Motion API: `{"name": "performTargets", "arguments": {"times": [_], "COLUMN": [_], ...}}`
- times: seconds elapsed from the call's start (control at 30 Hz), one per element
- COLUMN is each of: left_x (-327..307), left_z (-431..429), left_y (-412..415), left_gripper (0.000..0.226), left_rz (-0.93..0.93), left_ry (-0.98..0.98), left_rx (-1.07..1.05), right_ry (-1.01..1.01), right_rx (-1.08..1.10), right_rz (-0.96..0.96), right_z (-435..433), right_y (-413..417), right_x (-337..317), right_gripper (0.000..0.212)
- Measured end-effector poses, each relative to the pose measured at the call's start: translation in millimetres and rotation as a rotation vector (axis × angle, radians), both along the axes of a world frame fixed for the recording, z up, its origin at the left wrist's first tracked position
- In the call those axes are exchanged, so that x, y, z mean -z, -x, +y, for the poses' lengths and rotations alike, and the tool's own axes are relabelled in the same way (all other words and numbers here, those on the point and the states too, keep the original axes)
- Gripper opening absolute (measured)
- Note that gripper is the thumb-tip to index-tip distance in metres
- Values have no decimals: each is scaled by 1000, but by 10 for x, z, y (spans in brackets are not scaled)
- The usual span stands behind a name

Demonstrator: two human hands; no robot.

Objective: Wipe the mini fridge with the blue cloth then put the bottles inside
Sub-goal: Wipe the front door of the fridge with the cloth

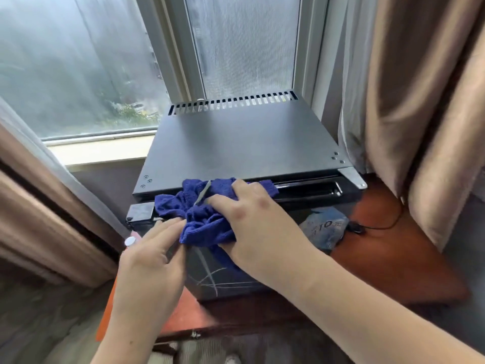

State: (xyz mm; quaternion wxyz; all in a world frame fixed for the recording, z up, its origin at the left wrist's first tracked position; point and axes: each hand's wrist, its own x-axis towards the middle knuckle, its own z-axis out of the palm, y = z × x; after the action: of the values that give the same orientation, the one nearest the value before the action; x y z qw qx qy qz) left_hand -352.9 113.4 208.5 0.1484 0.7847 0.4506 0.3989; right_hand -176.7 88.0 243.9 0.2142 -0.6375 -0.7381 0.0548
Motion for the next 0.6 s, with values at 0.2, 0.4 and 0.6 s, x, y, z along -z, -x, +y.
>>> {"name": "performTargets", "arguments": {"times": [0.2, 0.4, 0.6], "left_x": [316, 737, 842], "left_z": [-233, -361, -508], "left_y": [-4, -156, -263], "left_gripper": [42, 52, 50], "left_rz": [-160, -335, -389], "left_ry": [62, 605, 809], "left_rx": [-66, -74, 7], "right_ry": [-153, -94, 25], "right_rx": [3, -32, 29], "right_rz": [92, 21, 92], "right_z": [-206, -333, -477], "right_y": [158, 31, -136], "right_x": [445, 1074, 1393], "right_gripper": [46, 41, 51]}}
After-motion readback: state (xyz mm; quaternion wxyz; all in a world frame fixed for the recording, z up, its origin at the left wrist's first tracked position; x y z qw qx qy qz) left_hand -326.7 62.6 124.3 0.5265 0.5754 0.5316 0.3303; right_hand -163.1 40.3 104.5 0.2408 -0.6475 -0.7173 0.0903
